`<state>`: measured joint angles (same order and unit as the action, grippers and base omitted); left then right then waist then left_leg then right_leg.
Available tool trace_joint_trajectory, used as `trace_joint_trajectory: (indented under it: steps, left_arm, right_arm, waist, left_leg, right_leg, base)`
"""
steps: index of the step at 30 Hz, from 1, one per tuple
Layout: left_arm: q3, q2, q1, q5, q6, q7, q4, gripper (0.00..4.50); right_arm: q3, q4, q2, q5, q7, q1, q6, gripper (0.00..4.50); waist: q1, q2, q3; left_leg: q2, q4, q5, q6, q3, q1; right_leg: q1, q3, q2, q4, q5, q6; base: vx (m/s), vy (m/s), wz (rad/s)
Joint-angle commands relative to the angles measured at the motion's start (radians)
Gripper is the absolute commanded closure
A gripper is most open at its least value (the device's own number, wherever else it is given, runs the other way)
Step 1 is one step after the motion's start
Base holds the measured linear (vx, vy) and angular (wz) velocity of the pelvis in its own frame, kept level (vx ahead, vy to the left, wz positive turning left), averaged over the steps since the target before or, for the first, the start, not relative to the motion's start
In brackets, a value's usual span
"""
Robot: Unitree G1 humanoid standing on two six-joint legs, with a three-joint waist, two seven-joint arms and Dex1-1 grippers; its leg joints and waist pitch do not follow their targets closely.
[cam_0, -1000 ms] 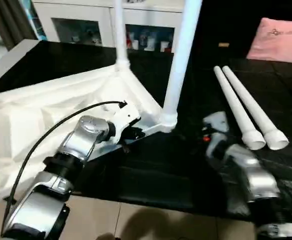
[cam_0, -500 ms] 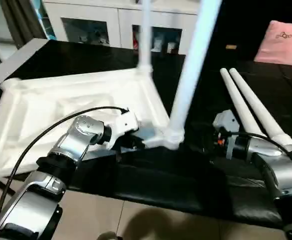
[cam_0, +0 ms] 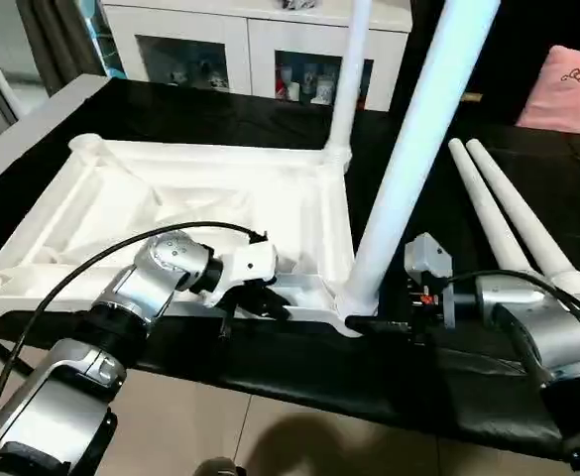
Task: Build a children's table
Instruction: Rotate leg to tighten
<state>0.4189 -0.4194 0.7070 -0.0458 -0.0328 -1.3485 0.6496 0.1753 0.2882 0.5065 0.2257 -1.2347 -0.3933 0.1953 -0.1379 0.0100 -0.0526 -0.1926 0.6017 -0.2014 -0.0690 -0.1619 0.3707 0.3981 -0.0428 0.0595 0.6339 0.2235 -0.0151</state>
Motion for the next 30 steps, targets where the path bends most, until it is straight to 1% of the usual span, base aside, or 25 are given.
trace_joint_trajectory:
  steps: [1,2,4,5,6,7,9,11,12,13,14,16,18,20,21,23,25,27,30]
  left_arm:
    - [0.025,-0.004,0.002,-0.022,-0.024,-0.032,-0.027,4.5]
    - [0.026,-0.004,0.001,-0.023,-0.025,-0.034,-0.027,4.5]
    - [0.027,-0.005,0.001,-0.024,-0.027,-0.035,-0.026,4.5]
    - [0.028,-0.005,0.001,-0.025,-0.028,-0.036,-0.025,4.5]
    - [0.028,-0.005,0.001,-0.025,-0.03,-0.037,-0.024,4.5]
    - [0.028,-0.005,0.002,-0.026,-0.03,-0.038,-0.022,4.5]
    - [0.029,-0.005,0.002,-0.027,-0.031,-0.039,-0.02,4.5]
    - [0.031,-0.004,0.004,-0.03,-0.034,-0.038,-0.015,4.5]
    - [0.032,-0.004,0.004,-0.031,-0.035,-0.037,-0.013,4.5]
    - [0.032,-0.004,0.004,-0.031,-0.035,-0.037,-0.013,4.5]
    - [0.032,-0.004,0.005,-0.032,-0.036,-0.037,-0.011,4.5]
    - [0.033,-0.004,0.005,-0.034,-0.038,-0.038,-0.009,4.5]
    - [0.032,-0.004,0.007,-0.037,-0.04,-0.037,-0.001,4.5]
    - [0.032,-0.004,0.007,-0.038,-0.04,-0.037,0.001,4.5]
    - [0.031,-0.002,0.009,-0.039,-0.04,-0.037,0.006,4.5]
    - [0.03,-0.001,0.01,-0.04,-0.04,-0.036,0.01,4.5]
    - [0.03,0.001,0.011,-0.039,-0.038,-0.037,0.016,4.5]
    - [0.029,0.003,0.011,-0.037,-0.034,-0.036,0.018,4.5]
    - [0.012,0.015,0.013,-0.023,0.003,-0.018,0.025,4.5]
  right_arm:
    - [0.013,0.009,-0.001,0.0,-0.017,-0.01,-0.012,0.38]
    - [0.013,0.011,-0.001,0.0,-0.018,-0.01,-0.014,0.41]
    - [0.015,0.013,-0.001,0.001,-0.022,-0.009,-0.015,0.8]
    - [0.017,0.015,-0.001,0.002,-0.024,-0.007,-0.016,0.82]
    - [0.018,0.019,0.0,0.003,-0.029,-0.005,-0.021,0.82]
    - [0.018,0.022,0.0,0.004,-0.032,-0.004,-0.023,1.04]
    - [0.018,0.027,0.0,0.003,-0.037,-0.003,-0.026,1.23]
    - [0.018,0.035,0.001,0.002,-0.045,0.0,-0.03,1.29]
    - [0.018,0.037,0.002,0.002,-0.048,0.003,-0.033,1.5]
    - [0.018,0.037,0.002,0.002,-0.048,0.003,-0.033,1.6]
    - [0.019,0.039,0.002,0.003,-0.05,0.006,-0.035,1.6]
    - [0.02,0.04,0.003,0.003,-0.051,0.011,-0.037,1.69]
    - [0.023,0.04,0.002,0.002,-0.05,0.018,-0.04,1.78]
    - [0.024,0.04,0.001,0.002,-0.05,0.021,-0.041,1.81]
    - [0.025,0.042,-0.001,0.0,-0.049,0.022,-0.043,1.81]
    - [0.025,0.044,-0.002,-0.001,-0.048,0.023,-0.044,1.82]
    - [0.025,0.047,-0.005,0.001,-0.045,0.024,-0.045,1.83]
    - [0.023,0.047,-0.008,0.003,-0.041,0.027,-0.043,1.83]
    - [0.009,0.045,-0.028,0.015,-0.002,0.039,-0.014,1.83]
  waist:
    - [0.003,0.003,0.078]
    - [0.0,0.004,0.078]
    - [-0.001,0.005,0.078]
    - [-0.001,0.004,0.078]
    - [-0.002,0.005,0.078]
    - [-0.002,0.007,0.078]
    - [-0.002,0.006,0.078]
    - [-0.002,0.006,0.078]
    - [-0.003,0.005,0.077]
    - [-0.003,0.005,0.077]
    - [-0.003,0.007,0.076]
    - [-0.003,0.008,0.076]
    - [-0.004,0.011,0.078]
    - [-0.003,0.009,0.077]
    - [-0.005,0.016,0.078]
    - [-0.004,0.012,0.078]
    - [-0.004,0.015,0.078]
    - [-0.004,0.015,0.078]
    - [-0.004,0.014,0.078]
  left_leg:
    - [-0.037,-0.052,-0.017,0.081,0.003,-0.009]
    - [-0.037,-0.052,-0.014,0.081,0.003,-0.009]
    - [-0.037,-0.052,-0.016,0.081,0.003,-0.01]
    - [-0.036,-0.052,-0.018,0.079,0.003,-0.01]
    - [-0.037,-0.052,-0.019,0.077,0.003,-0.009]
    - [-0.037,-0.052,-0.024,0.075,0.004,-0.01]
    - [-0.037,-0.052,-0.03,0.073,0.003,-0.01]
    - [-0.037,-0.052,-0.035,0.069,0.003,-0.01]
    - [-0.036,-0.053,-0.041,0.066,0.003,-0.01]
    - [-0.036,-0.053,-0.041,0.066,0.003,-0.01]
    - [-0.037,-0.053,-0.048,0.064,0.004,-0.01]
    - [-0.037,-0.054,-0.049,0.062,0.004,-0.01]
    - [-0.036,-0.053,-0.05,0.058,0.005,-0.01]
    - [-0.036,-0.052,-0.046,0.059,0.005,-0.009]
    - [-0.035,-0.052,-0.049,0.058,0.005,-0.01]
    - [-0.035,-0.052,-0.054,0.057,0.005,-0.01]
    - [-0.035,-0.052,-0.057,0.056,0.005,-0.01]
    - [-0.035,-0.053,-0.065,0.053,0.005,-0.01]
    - [-0.035,-0.053,-0.065,0.054,0.005,-0.011]
  right_leg:
    - [-0.065,0.039,0.075,-0.044,-0.224,-0.293]
    - [-0.066,0.039,0.074,-0.042,-0.231,-0.292]
    - [-0.065,0.038,0.074,-0.043,-0.231,-0.292]
    - [-0.066,0.039,0.074,-0.043,-0.228,-0.291]
    - [-0.066,0.039,0.074,-0.042,-0.227,-0.291]
    - [-0.065,0.038,0.074,-0.043,-0.221,-0.291]
    - [-0.065,0.038,0.074,-0.044,-0.217,-0.291]
    - [-0.065,0.039,0.075,-0.045,-0.209,-0.291]
    - [-0.066,0.039,0.074,-0.045,-0.201,-0.29]
    - [-0.066,0.039,0.074,-0.045,-0.201,-0.29]
    - [-0.065,0.039,0.074,-0.046,-0.188,-0.288]
    - [-0.065,0.039,0.074,-0.046,-0.189,-0.288]
    - [-0.066,0.039,0.074,-0.045,-0.194,-0.288]
    - [-0.066,0.039,0.073,-0.045,-0.204,-0.288]
    - [-0.066,0.039,0.074,-0.044,-0.205,-0.289]
    - [-0.067,0.038,0.072,-0.045,-0.209,-0.289]
    - [-0.067,0.038,0.072,-0.045,-0.209,-0.29]
    - [-0.067,0.038,0.073,-0.047,-0.196,-0.289]
    - [-0.066,0.038,0.073,-0.047,-0.195,-0.29]
  base:
    - [0.0,0.0,0.0]
    - [0.0,0.0,0.0]
    - [0.0,0.0,0.0]
    - [0.0,0.0,0.0]
    - [0.0,0.0,0.0]
    - [0.0,0.0,0.0]
    - [0.0,0.0,0.0]
    - [0.0,0.0,0.0]
    - [0.0,0.0,0.0]
    - [0.0,0.0,0.0]
    - [0.0,0.0,0.0]
    - [0.0,0.0,0.0]
    - [0.0,0.0,0.0]
    - [0.0,0.0,0.0]
    - [0.0,0.0,0.0]
    - [0.0,0.0,0.0]
    - [0.0,0.0,0.0]
    - [0.0,0.0,0.0]
    - [0.0,0.0,0.0]
